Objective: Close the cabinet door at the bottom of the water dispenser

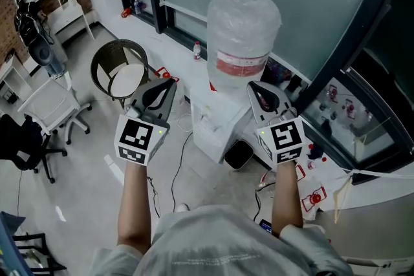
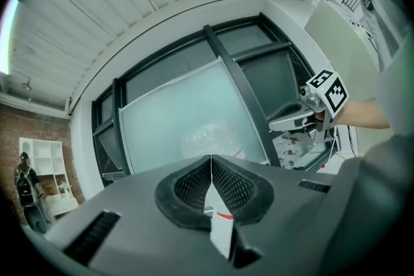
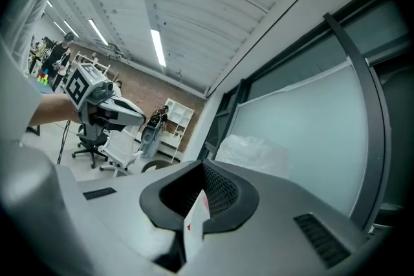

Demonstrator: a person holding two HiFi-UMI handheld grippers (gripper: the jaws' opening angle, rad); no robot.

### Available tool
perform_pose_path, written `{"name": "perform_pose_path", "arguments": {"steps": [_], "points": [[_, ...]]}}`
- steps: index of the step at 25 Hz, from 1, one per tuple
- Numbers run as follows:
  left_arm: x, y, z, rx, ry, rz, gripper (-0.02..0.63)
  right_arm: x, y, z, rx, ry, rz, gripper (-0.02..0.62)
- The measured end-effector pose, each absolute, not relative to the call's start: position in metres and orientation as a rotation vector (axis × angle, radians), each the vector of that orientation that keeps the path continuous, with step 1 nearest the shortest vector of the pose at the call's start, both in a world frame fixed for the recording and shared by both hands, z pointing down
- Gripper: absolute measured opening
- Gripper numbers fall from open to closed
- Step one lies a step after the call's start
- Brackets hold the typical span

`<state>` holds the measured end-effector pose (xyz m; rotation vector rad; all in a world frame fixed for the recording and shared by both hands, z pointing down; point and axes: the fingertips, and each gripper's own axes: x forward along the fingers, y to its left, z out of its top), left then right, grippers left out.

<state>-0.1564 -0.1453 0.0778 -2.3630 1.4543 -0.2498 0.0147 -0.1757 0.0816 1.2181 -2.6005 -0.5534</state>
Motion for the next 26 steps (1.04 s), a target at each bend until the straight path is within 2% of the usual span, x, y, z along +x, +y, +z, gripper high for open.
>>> {"name": "perform_pose_path", "arguments": {"steps": [26], "points": [[-0.173, -0.139, 0.097, -2.353, 1.48, -0.291, 0.021, 0.012, -0.176, 0.101, 1.211, -2.582, -0.496, 0.023]]}}
